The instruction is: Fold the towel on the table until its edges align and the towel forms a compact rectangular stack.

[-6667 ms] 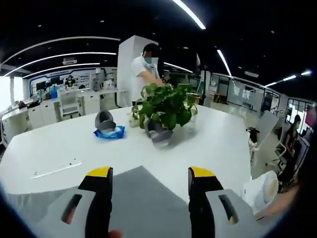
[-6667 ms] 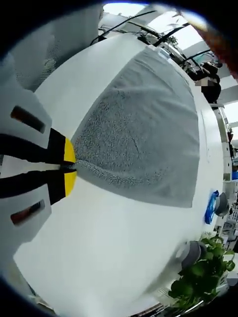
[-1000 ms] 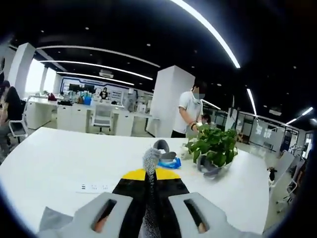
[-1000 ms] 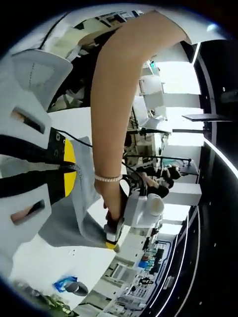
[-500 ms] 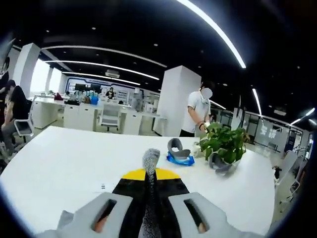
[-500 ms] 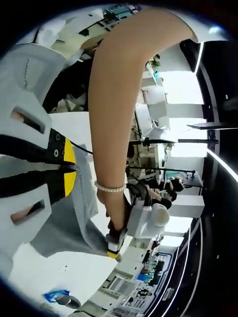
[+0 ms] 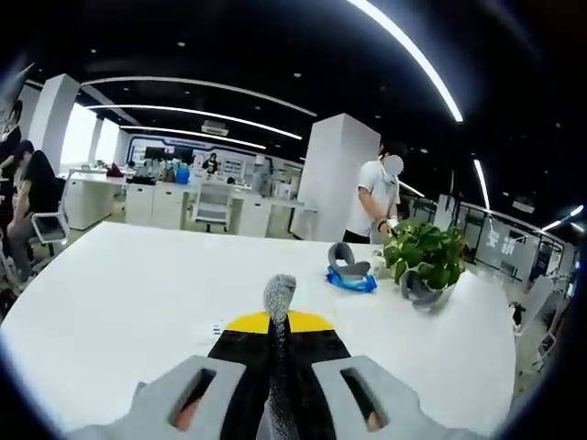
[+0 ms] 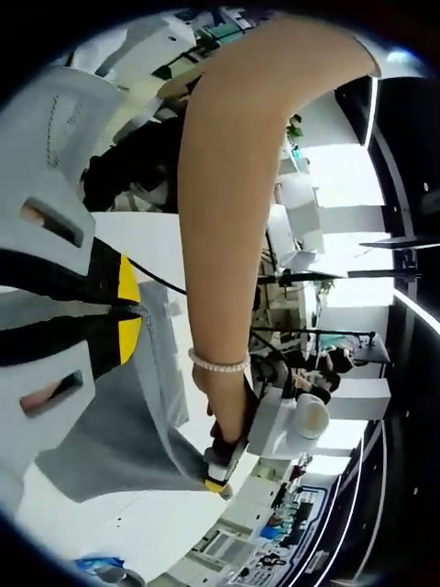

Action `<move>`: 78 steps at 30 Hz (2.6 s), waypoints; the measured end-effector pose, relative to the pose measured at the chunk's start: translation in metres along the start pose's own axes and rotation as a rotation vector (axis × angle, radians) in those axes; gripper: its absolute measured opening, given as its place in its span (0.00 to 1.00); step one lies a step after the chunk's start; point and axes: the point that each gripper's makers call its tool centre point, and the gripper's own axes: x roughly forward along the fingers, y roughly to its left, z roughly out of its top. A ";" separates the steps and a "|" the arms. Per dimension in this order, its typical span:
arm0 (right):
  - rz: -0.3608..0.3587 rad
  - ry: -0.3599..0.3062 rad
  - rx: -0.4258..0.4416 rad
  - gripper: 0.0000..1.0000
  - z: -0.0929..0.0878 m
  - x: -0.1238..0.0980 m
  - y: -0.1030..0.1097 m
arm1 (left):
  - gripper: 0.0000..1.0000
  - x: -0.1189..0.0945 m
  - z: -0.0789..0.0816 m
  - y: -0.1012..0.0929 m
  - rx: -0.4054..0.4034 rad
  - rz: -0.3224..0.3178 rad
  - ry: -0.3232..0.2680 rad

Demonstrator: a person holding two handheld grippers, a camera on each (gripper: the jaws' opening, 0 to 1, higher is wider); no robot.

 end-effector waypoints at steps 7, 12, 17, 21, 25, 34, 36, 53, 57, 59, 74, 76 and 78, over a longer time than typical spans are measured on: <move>0.025 0.024 0.028 0.01 -0.013 0.031 -0.001 | 0.04 -0.001 -0.038 0.033 -0.035 0.014 0.037; 0.032 0.054 0.031 0.01 -0.028 0.055 -0.001 | 0.04 0.001 -0.056 0.048 -0.071 0.012 0.042; 0.042 0.069 0.031 0.02 -0.039 0.075 -0.002 | 0.04 0.007 -0.075 0.062 -0.084 0.006 0.061; 0.051 0.081 0.047 0.02 -0.047 0.088 -0.004 | 0.04 0.010 -0.088 0.073 -0.097 0.008 0.074; 0.054 0.091 0.055 0.02 -0.053 0.096 -0.004 | 0.05 0.006 -0.098 0.079 -0.139 0.011 0.068; 0.068 0.088 0.042 0.03 -0.062 0.116 -0.003 | 0.14 -0.001 -0.109 0.095 -0.161 0.045 0.052; 0.074 0.087 0.048 0.04 -0.064 0.120 -0.003 | 0.15 -0.004 -0.112 0.101 -0.169 0.059 0.054; 0.171 0.039 0.037 0.17 -0.058 0.138 0.022 | 0.18 -0.079 -0.089 0.099 -0.206 0.117 -0.004; 0.161 0.025 0.046 0.19 -0.052 0.131 0.019 | 0.19 -0.107 -0.081 0.093 -0.201 0.146 -0.033; 0.153 0.023 0.043 0.20 -0.051 0.127 0.016 | 0.22 -0.124 -0.085 0.087 -0.189 0.169 -0.016; -0.118 0.079 0.007 0.15 -0.085 0.050 -0.113 | 0.24 -0.195 -0.148 0.021 -0.073 0.292 0.142; -0.161 0.096 0.006 0.14 -0.092 0.037 -0.137 | 0.24 -0.202 -0.154 0.015 -0.096 0.297 0.156; -0.200 0.105 0.017 0.14 -0.096 0.024 -0.160 | 0.24 -0.208 -0.157 0.011 -0.089 0.313 0.163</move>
